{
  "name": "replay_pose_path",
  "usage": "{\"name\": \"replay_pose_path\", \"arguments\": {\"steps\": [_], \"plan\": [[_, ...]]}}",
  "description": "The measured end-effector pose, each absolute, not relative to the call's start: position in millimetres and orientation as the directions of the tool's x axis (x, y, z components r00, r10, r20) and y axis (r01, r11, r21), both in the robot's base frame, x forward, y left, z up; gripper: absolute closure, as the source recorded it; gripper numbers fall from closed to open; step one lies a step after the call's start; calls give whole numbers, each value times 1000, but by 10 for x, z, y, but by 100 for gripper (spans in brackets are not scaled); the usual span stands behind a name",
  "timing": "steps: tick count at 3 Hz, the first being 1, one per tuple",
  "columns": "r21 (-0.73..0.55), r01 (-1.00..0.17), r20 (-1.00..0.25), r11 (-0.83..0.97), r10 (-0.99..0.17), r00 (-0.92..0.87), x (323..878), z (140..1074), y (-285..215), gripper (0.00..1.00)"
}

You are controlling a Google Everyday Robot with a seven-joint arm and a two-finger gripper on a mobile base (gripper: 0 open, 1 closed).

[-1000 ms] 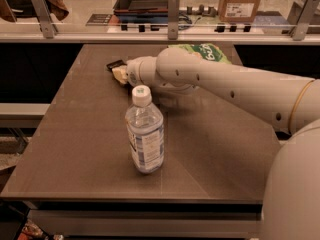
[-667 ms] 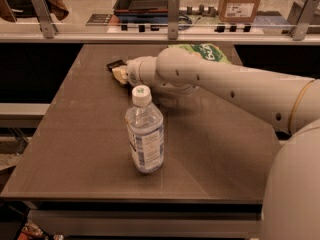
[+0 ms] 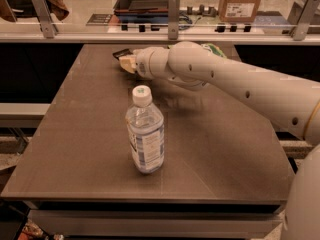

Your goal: Pick rxbar chocolate

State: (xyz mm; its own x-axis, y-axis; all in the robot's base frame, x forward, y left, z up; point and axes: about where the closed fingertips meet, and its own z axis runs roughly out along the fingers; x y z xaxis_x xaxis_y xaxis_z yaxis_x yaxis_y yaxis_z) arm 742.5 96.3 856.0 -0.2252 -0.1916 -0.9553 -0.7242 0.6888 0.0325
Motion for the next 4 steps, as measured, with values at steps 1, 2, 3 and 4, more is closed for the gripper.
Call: {"name": "replay_pose_path", "arguments": {"steps": [1, 2, 3, 4], "plan": [[25, -711, -964, 703, -172, -204, 7471, 8678, 854, 100], [26, -702, -971, 712, -150, -189, 7503, 8751, 773, 100], [18, -689, -979, 724, -126, -159, 7525, 8863, 678, 100], [1, -678, -985, 735, -115, -127, 7533, 8999, 603, 100]]}}
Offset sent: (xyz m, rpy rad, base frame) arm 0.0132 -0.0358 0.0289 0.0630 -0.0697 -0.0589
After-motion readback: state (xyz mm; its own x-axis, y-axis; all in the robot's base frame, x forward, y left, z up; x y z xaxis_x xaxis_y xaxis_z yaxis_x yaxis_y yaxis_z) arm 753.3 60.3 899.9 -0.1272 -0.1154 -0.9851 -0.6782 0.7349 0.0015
